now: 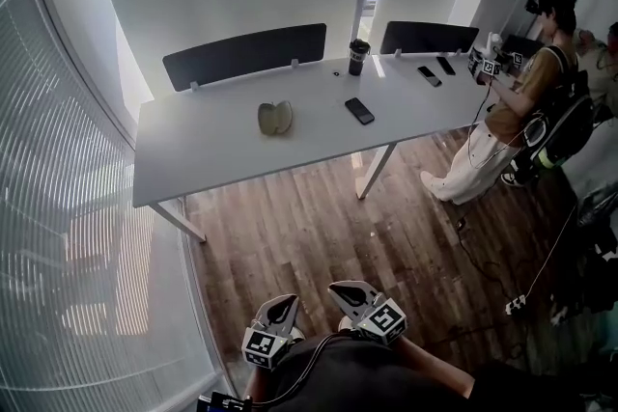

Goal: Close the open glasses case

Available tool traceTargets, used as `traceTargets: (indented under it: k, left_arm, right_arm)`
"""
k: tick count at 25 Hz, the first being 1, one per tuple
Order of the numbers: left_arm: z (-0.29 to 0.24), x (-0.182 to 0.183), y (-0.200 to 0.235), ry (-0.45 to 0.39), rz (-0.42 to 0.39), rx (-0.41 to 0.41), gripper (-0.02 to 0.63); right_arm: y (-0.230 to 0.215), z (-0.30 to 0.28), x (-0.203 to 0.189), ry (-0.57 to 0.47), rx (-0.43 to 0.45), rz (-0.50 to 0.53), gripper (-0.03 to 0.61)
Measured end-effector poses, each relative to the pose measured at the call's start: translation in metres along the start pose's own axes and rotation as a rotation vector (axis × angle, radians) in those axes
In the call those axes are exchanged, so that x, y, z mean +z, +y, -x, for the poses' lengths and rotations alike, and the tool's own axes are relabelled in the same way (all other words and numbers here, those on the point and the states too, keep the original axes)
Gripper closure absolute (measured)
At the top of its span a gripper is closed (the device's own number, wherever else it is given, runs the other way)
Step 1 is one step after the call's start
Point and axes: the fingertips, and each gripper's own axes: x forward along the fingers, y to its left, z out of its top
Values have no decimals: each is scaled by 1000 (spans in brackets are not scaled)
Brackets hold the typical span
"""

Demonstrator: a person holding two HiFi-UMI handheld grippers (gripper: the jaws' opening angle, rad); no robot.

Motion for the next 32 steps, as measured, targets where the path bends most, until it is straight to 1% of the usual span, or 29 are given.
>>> traceTargets:
  k: [4,9,11,15,18,20,23,25,30,32]
  left_arm:
    - [10,-1,8,2,8,-8,607]
    - [30,-6,12,28,5,-34,607]
    - [39,-7,16,29,1,-38,607]
    - [54,-8,24,8,20,-39,607]
    - [56,-11,29,10,21,-45,607]
    - [55,-13,29,14,34,-45,607]
    - [54,-11,28,14,79,-41,607]
    - [51,-11,30,9,88,-28,607]
    - [39,-8,40,21,28,36,607]
    - [33,-4,50,21,36,69,607]
  right_arm:
    - [5,-10,-1,5,-24,-10,571]
    - [28,-20,2,9,-32,-34,571]
    - [38,-26,1,11,-27,-24,571]
    - [57,-30,-8,55,-27,39,571]
    - [63,-30,-13,65,-29,43,571]
    - [62,-26,-16,71,-41,24,571]
    - [56,-20,-18,80,-55,-28,571]
    - [46,-19,-26,72,-67,-35,571]
    - [21,-31,-29,94,-47,-38,571]
    - [11,-40,-26,86,-26,-45,571]
